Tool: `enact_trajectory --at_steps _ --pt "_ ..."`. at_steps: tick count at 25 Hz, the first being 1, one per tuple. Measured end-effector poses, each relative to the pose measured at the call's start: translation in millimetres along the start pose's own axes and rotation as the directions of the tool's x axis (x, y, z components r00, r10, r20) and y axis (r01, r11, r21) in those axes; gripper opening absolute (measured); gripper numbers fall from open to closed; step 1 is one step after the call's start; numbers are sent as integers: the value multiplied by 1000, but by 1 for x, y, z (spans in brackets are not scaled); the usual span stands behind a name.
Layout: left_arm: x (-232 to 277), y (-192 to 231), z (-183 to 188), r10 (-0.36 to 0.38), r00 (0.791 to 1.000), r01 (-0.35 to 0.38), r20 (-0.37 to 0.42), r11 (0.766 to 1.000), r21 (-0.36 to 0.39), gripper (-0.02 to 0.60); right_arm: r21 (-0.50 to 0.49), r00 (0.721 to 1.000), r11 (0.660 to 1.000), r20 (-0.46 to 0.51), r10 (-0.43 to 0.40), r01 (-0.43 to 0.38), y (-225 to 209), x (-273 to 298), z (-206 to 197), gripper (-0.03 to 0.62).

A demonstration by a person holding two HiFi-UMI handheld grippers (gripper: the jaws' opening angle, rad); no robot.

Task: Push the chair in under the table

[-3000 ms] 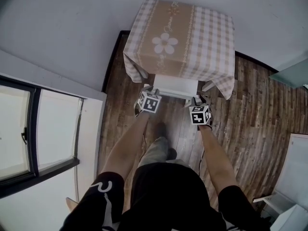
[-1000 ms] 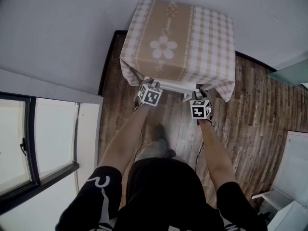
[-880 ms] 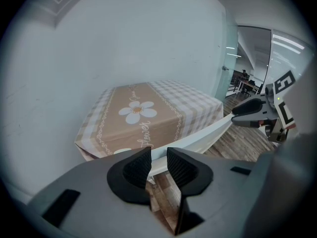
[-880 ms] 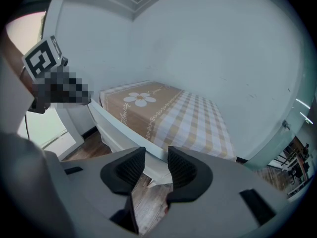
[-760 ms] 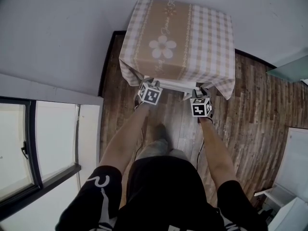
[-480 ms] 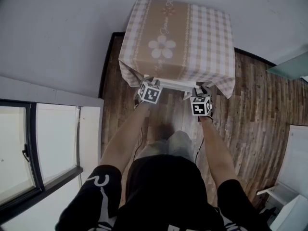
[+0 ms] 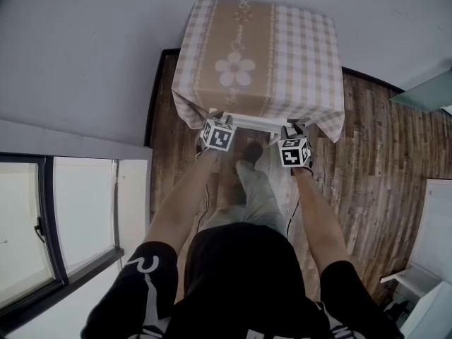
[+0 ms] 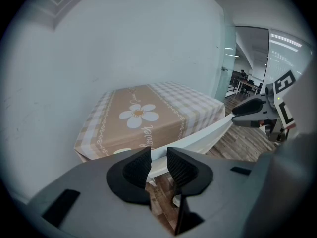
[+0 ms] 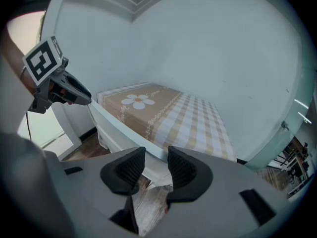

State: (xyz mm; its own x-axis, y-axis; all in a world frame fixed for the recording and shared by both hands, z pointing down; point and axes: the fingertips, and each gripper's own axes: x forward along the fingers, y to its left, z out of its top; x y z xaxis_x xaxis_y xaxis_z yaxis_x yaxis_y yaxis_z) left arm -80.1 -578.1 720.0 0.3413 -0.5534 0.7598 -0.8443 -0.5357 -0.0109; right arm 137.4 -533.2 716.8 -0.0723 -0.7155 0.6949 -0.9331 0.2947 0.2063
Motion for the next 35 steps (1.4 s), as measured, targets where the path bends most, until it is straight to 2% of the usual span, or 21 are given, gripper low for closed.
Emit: enact_trajectory --at_steps 19,35 --pt "28 11 31 -7 1000 7 4 1000 19 112 2 1000 1000 -1 0 0 -23 29 22 163" --pt "45 17 52 -12 1000 12 -1 1000 -11 112 13 999 1000 -41 -5 5 -42 50 36 165"
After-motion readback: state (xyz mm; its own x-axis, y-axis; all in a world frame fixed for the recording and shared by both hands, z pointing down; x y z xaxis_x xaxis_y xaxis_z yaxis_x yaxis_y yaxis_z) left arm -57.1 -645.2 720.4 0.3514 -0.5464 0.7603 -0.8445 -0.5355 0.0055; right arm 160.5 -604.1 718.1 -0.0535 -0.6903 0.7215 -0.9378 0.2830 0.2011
